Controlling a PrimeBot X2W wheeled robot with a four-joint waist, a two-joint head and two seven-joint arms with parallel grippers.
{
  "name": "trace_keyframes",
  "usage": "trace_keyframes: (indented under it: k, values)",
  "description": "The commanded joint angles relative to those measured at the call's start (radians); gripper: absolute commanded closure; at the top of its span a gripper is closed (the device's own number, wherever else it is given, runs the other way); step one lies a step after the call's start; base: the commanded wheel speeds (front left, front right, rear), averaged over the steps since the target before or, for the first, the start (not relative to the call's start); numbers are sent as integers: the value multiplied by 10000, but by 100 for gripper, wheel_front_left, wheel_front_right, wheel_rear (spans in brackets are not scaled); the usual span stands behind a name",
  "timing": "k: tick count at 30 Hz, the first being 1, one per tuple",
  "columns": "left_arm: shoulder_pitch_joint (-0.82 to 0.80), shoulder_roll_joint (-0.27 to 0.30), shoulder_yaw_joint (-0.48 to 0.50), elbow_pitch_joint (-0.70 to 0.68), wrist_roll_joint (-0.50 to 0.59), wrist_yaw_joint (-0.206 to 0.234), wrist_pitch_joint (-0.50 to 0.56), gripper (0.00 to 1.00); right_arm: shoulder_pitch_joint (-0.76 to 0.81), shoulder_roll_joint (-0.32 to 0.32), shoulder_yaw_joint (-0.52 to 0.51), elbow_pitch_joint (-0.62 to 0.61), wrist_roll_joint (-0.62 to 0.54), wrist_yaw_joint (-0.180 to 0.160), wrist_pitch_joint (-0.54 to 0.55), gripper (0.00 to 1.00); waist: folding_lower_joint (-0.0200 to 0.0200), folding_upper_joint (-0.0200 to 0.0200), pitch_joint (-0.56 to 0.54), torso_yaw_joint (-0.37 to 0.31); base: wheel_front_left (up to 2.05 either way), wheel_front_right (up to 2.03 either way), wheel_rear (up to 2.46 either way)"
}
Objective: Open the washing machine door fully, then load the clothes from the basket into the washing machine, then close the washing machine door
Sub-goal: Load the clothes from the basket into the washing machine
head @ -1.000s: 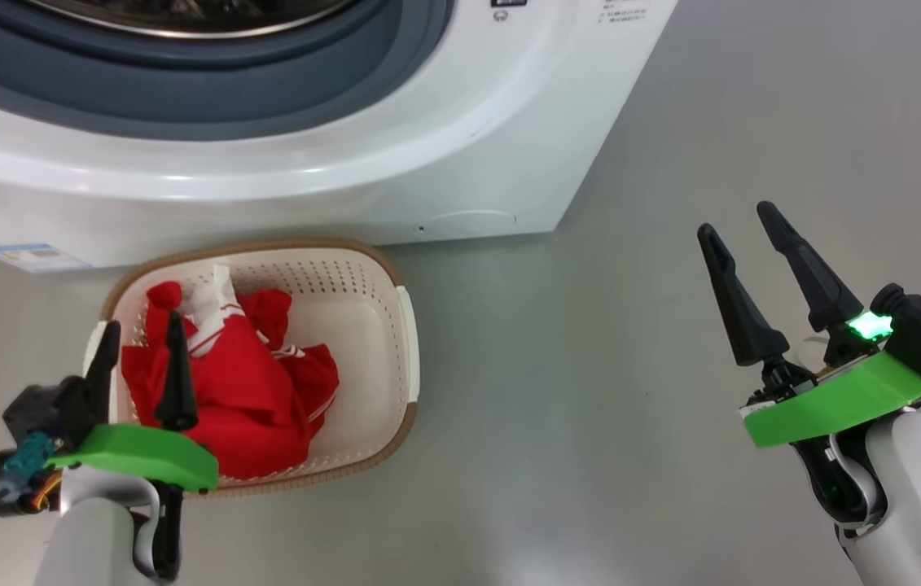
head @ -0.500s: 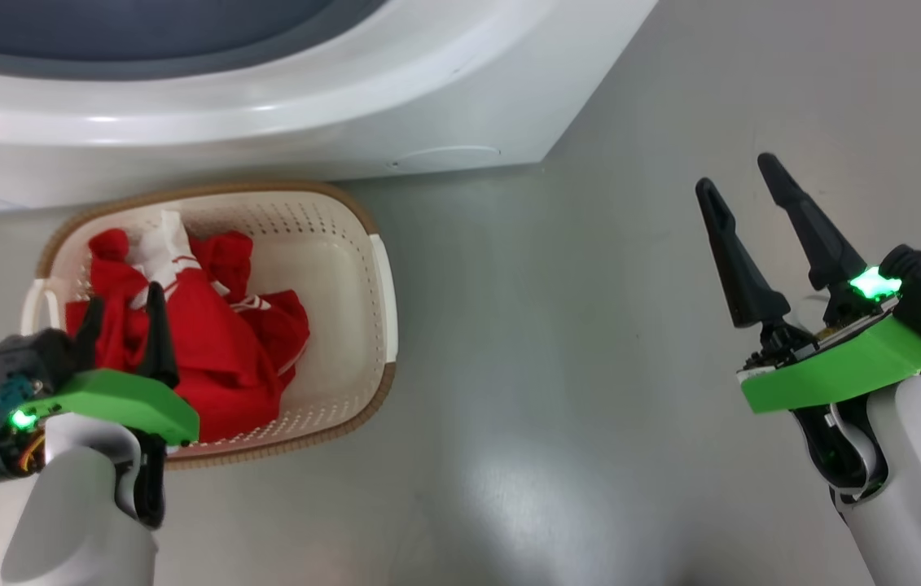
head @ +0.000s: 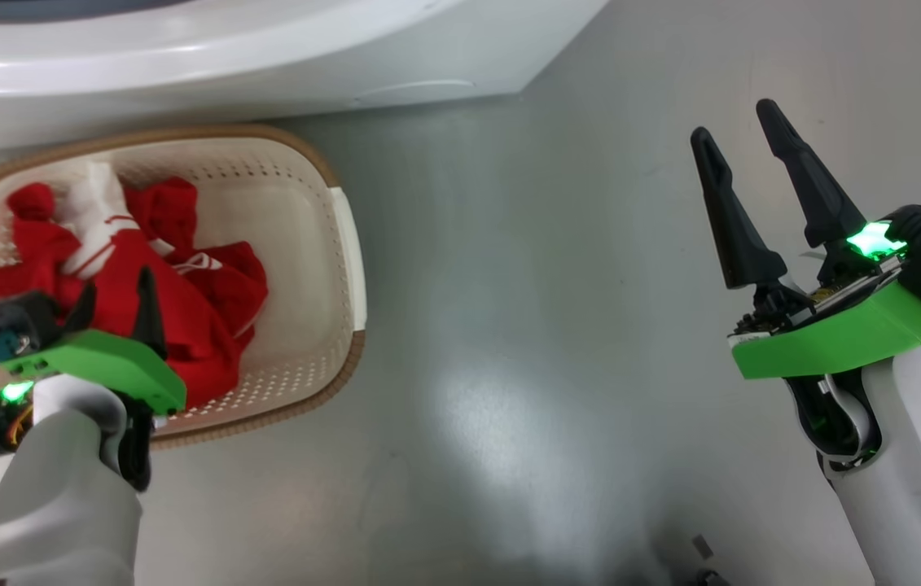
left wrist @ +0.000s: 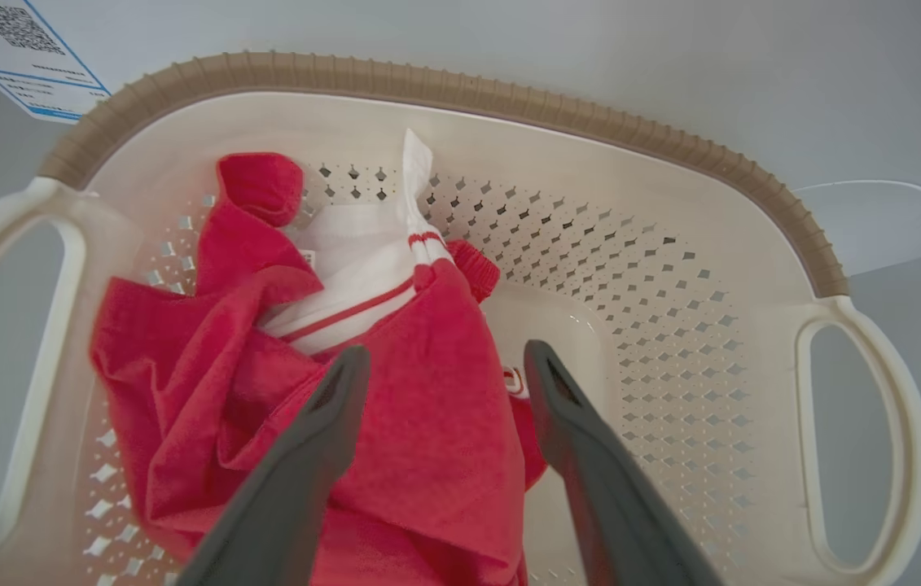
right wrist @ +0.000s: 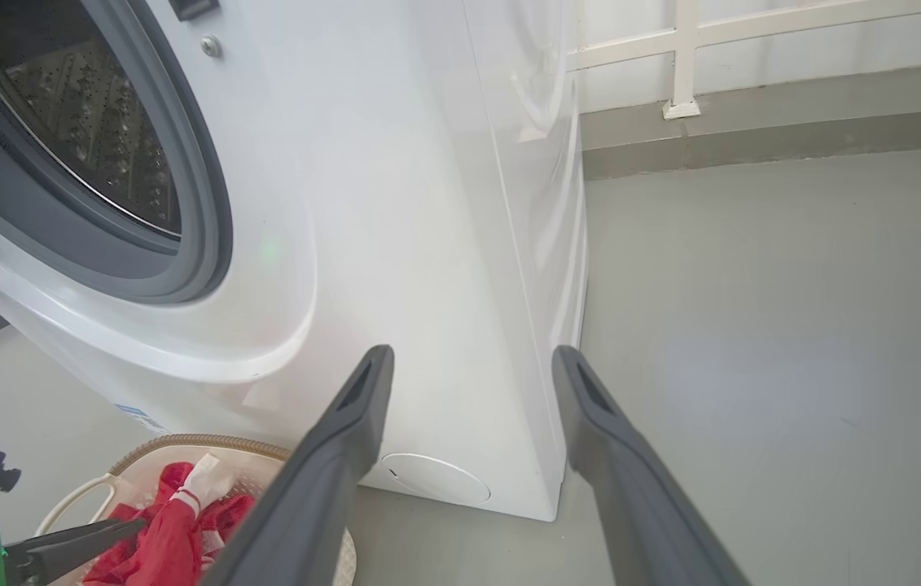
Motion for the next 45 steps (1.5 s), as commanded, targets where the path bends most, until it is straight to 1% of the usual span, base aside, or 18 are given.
trace_keyframes:
  k: [1, 5, 9, 11, 14, 19, 22, 24, 27, 28, 29, 30, 31, 33, 34, 45]
  values:
    - [-57, 409, 43, 133, -136, -27, 23, 0, 148, 56, 171, -266, -72, 16, -48, 0, 0, 0, 295, -206, 0, 0, 0]
    - [-363, 483, -291, 517, -397, -28, 187, 0, 57, 164, 186, -284, -72, 16, -48, 0, 0, 0, 558, -334, 0, 0, 0]
    - [-640, 681, -518, 933, -596, -29, 430, 0, -12, 244, 183, -321, -74, 16, -48, 0, 0, 0, 815, -472, 0, 0, 0]
    - [-800, 808, -570, 1167, -627, -29, 533, 0, -45, 270, 189, -347, -79, 16, -48, 0, 0, 0, 939, -542, 0, 0, 0]
    - [-939, 829, -590, 1366, -653, 0, 674, 0, -70, 290, 181, -362, -85, 16, -48, 0, 0, 0, 1042, -597, 0, 0, 0]
    - [-1243, 928, -602, 1638, -704, 212, 916, 0, -97, 349, 182, -398, -107, 16, -48, 0, 0, 0, 1269, -729, 0, 0, 0]
    - [-1358, 1011, -547, 1757, -790, 455, 1238, 0, -94, 373, 172, -405, -120, 16, -48, 0, 0, 0, 1358, -784, 0, 0, 0]
    - [-1416, 1092, -557, 1795, -786, 605, 1260, 0, -92, 388, 174, -413, -125, 16, -48, 0, 0, 0, 1401, -818, 0, 0, 0]
    - [-1454, 1114, -567, 1832, -824, 637, 1239, 0, -95, 409, 166, -411, -130, 16, -48, 0, 0, 0, 1424, -847, 0, 0, 0]
    - [-1458, 1117, -572, 1842, -838, 635, 1226, 5, -95, 414, 164, -406, -131, 16, -48, 0, 0, 0, 1421, -851, 0, 0, 0]
    - [-1459, 1119, -575, 1851, -853, 632, 1203, 19, -95, 420, 158, -397, -132, 16, -48, 0, 0, 0, 1414, -852, 0, 0, 0]
    - [-1454, 1122, -574, 1858, -872, 626, 1171, 55, -93, 429, 153, -388, -134, 16, -48, 0, 0, 0, 1403, -852, 0, 0, 0]
    - [-1447, 1122, -579, 1865, -888, 614, 1141, 67, -94, 437, 152, -379, -136, 16, -48, 0, 0, 0, 1390, -850, 0, 0, 0]
    - [-1428, 1110, -584, 1876, -927, 572, 1064, 98, -96, 443, 158, -359, -139, 16, -48, 0, 0, 0, 1353, -837, 0, 0, 0]
    - [-1416, 1103, -594, 1882, -939, 557, 1034, 100, -99, 442, 163, -349, -140, 16, -48, 0, 0, 0, 1332, -827, 0, 0, 0]
    - [-1021, 977, -700, 1920, -1107, 330, 693, 100, -69, 427, 244, -205, -105, 16, -48, 0, 0, 0, 715, -677, 0, 0, 0]
